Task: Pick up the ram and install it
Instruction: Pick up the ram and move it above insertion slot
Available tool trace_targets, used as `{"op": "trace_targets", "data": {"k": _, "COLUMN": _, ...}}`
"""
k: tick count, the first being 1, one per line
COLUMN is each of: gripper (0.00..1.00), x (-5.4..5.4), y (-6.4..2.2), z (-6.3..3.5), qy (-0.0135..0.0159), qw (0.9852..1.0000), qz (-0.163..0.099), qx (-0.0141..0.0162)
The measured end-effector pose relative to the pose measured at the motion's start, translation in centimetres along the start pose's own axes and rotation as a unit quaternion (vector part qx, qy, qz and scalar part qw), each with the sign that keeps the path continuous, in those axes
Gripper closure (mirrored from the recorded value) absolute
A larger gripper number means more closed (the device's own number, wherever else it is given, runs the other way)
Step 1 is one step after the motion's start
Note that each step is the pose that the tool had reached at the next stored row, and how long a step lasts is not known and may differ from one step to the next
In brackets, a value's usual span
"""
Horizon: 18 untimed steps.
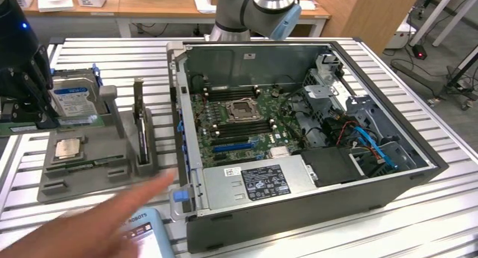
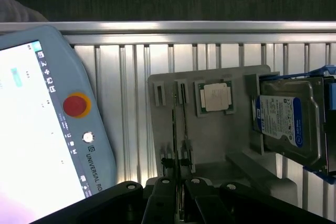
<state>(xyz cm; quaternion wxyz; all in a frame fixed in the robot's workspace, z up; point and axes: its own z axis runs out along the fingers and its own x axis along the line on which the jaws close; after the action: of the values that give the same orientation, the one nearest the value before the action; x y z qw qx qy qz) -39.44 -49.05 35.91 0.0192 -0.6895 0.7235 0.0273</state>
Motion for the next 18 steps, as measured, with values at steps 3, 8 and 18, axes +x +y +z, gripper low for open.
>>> {"op": "trace_targets", "data": {"k": 3, "gripper": 0.87, "x": 0.0, "y": -0.05, "z": -0.15, "qy": 0.0, "qw": 1.0, "qz": 0.0, "qx": 0.0}}
{"op": "trace_targets", "data": {"k": 8, "gripper": 0.87, "x": -0.03, "y": -0.18, "z": -0.34, "qy": 0.0, "qw": 1.0, "qz": 0.0, "qx": 0.0}}
{"op": "trace_targets", "data": {"k": 18, "gripper": 0.87, "x": -0.07, "y": -0.4, "z": -0.44, "qy": 0.0, "qw": 1.0, "qz": 0.0, "qx": 0.0}}
